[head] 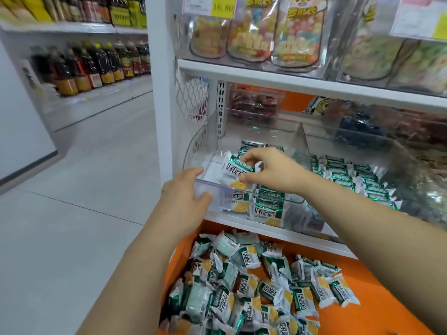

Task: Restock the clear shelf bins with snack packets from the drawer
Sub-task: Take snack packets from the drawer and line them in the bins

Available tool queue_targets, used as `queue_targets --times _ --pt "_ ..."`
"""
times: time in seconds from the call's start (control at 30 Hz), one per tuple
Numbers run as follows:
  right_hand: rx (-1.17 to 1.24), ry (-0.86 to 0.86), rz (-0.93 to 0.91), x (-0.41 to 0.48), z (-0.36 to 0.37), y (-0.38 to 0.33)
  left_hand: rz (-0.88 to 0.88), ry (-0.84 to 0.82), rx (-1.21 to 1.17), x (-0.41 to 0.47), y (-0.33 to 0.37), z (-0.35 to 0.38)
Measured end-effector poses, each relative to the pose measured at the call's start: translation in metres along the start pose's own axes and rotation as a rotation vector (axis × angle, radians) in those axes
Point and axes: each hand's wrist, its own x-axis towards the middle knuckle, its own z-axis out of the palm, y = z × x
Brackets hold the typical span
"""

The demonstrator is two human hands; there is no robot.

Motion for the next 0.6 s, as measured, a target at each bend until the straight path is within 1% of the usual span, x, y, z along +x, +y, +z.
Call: queue_targets --times 0.1,0.23,0.37,0.47,0.6 --pt "-0.106 -0.203 0.024 0.013 0.000 0.008 -0.015 -0.041 0.012 -0.001 0.000 0.002" --pt "-0.083 -0.368 0.082 0.021 0.001 0.012 -0.031 -0.073 0.021 0.000 0.001 0.005" --pt "-0.019 -0.462 0.149 0.025 -0.003 0.005 -0.037 -0.110 0.033 -0.001 0.003 0.011" --pt "0.001 -0.512 0.159 0.030 -0.005 0.004 -0.033 -0.115 0.031 0.000 0.005 0.014" --pt "-0.057 -0.505 0.131 0.031 0.001 0.001 -0.028 -0.123 0.043 0.001 0.005 0.014"
